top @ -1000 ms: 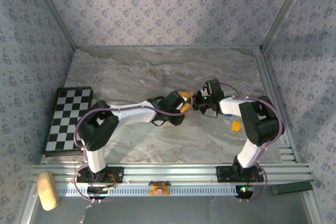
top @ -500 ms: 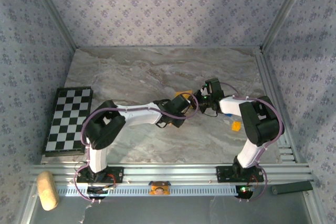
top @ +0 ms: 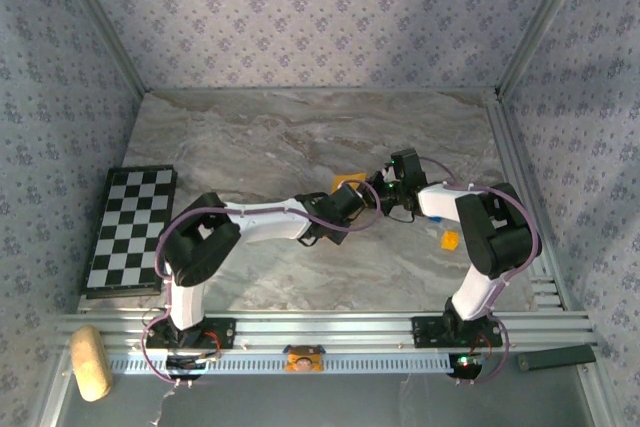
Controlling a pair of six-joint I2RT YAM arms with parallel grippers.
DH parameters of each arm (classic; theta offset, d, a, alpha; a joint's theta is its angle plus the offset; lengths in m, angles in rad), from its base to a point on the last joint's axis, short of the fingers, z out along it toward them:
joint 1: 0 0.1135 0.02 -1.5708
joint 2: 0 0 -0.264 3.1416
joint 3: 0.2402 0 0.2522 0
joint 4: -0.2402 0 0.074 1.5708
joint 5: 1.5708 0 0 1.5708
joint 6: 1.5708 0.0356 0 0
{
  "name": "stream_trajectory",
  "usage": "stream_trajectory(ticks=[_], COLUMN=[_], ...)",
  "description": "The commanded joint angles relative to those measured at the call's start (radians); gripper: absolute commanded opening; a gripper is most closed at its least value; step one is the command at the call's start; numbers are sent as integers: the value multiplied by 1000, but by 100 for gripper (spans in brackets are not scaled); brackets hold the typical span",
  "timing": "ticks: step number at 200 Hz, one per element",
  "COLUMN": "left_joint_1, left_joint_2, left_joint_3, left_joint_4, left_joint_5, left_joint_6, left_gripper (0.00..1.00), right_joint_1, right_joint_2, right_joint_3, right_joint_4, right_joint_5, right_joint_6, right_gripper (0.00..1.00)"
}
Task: Fold a paper plane with a square sheet of paper (pick it up from the middle)
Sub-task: Fold the wing for the fifth time at the center of the table.
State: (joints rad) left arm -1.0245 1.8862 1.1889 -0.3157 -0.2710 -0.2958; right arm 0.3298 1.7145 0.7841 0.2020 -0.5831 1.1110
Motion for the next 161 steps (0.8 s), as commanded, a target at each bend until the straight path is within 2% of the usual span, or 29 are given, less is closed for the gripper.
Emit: stream_trajectory(ticks=[1,120,161], left_joint_1=[-8,-10,-9], left_joint_2=[10,11,16], left_joint_3=[12,-3,-3], left_joint_4=[-17,-10,-7], left_joint_5=[-33,-51,-53], left_joint_6=[7,20,30], left_gripper=[23,21,12], right_joint_1=[3,3,2], right_joint_2=[-21,-14,-14], right_joint_3=[17,18,20], right_joint_4=[-8,-10,-6], right_joint_5=[-10,-10,-11], right_joint_6=[12,10,9], right_gripper=[3,2,2])
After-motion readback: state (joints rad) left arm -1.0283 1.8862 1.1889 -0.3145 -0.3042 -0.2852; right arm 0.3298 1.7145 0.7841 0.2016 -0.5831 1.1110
